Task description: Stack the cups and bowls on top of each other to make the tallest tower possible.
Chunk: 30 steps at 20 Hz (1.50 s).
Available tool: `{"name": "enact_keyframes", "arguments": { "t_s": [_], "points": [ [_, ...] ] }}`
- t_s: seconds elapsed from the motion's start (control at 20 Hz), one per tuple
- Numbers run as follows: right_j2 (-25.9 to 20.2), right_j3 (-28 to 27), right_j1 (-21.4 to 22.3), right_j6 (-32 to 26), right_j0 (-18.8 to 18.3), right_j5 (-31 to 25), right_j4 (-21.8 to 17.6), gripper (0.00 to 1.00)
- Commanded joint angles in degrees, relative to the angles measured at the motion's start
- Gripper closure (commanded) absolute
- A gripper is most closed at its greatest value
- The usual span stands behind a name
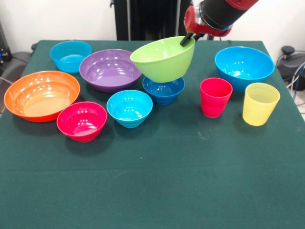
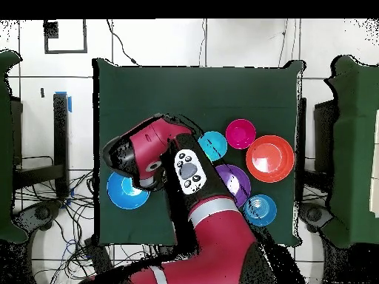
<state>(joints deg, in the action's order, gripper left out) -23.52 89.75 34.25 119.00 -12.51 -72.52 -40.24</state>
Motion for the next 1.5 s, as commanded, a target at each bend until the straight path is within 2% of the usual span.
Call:
{"name": "enact_keyframes", "arguments": {
  "t_s": [0.05,0.55,0.6,1.5],
  "points": [
    [-2.56,-3.67,-1.34,-19.10,-1.61,-1.15,-5.47,1.00],
    [-2.82,-1.83,-0.33,-18.47,-2.01,-0.52,-5.87,1.00],
    [-2.81,-1.25,-0.03,-18.06,-2.09,-0.41,-5.89,0.00],
    [-3.40,-2.91,-3.22,-16.74,-0.82,1.23,-6.58,0.00]
  ]
}}
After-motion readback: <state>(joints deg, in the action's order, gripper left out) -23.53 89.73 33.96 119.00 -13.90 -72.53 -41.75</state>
